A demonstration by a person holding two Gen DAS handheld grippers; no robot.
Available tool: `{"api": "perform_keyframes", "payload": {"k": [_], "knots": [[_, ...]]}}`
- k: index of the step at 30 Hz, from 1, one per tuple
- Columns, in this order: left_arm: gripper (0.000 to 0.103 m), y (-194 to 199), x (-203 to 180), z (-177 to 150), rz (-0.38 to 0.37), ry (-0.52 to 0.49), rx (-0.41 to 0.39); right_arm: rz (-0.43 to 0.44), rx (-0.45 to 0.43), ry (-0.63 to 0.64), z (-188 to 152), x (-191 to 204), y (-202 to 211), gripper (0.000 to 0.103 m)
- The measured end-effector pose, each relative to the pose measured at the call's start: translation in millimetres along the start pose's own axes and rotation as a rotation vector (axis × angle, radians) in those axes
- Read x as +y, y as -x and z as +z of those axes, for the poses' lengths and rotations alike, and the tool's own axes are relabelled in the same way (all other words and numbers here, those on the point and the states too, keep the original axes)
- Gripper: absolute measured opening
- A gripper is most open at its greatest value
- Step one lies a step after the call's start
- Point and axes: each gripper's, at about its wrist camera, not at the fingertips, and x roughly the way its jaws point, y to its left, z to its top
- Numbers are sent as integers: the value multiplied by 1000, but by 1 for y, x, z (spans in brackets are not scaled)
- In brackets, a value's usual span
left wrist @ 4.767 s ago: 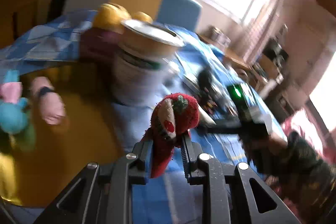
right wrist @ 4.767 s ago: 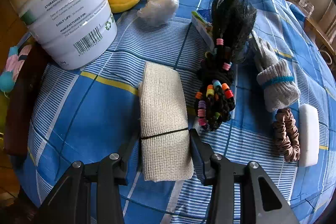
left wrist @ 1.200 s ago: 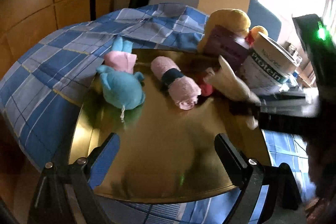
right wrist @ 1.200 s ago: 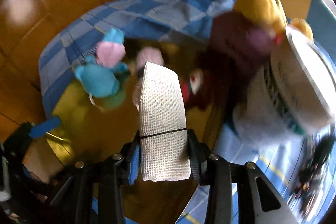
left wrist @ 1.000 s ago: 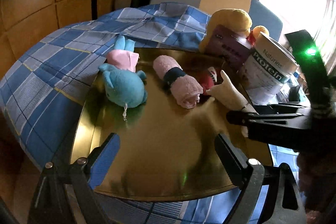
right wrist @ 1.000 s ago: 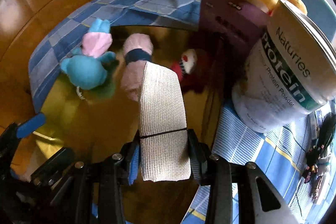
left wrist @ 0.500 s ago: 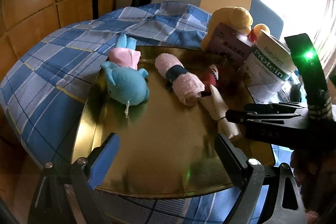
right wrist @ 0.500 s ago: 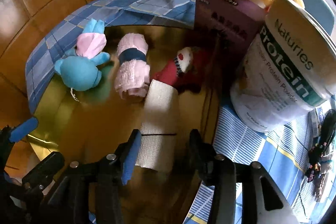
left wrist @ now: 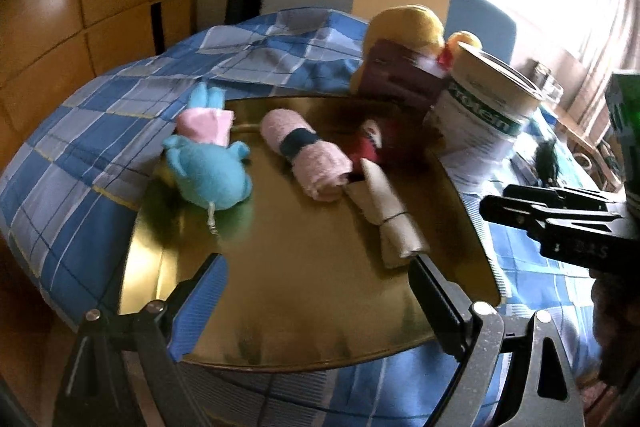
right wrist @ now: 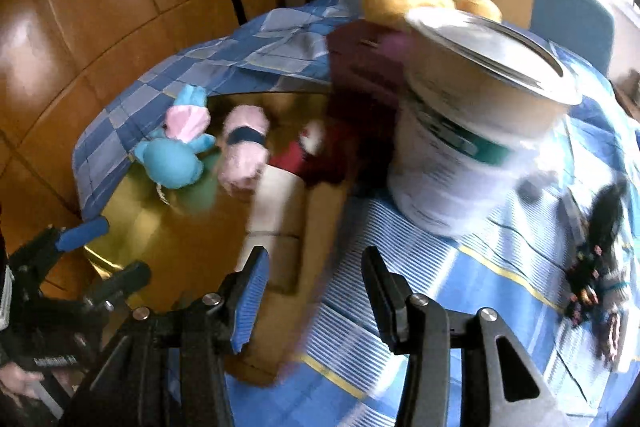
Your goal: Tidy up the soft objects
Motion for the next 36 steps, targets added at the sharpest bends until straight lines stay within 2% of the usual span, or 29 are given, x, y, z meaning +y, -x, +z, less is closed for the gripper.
{"api": "perform_keyframes", "payload": {"k": [4,9,15,20,25,31,36], "knots": [[92,0,-17,1,-27,-44,4,-29,4,-70,-19,-31,9,48],[92,2,-46,2,-74,-122,3,-58,-3,-222,-36,-85,20,48],[92,2,-82,4,-141,-194,18,-92,-55,-430,-39,-152,34,48],[92,0,-111,1,-202,-262,35,-122,-88,-553,-16,-200,22,48],[92,-2,-131,-1,-251,-304,49,-144,-107,-603,24,-237,2,49],[92,-8,-140,1,-284,-313,66,-157,-54,-594,61,-258,-38,50],[92,-16,-143,1,-292,-309,88,-196,19,-558,77,-263,-71,51]]}}
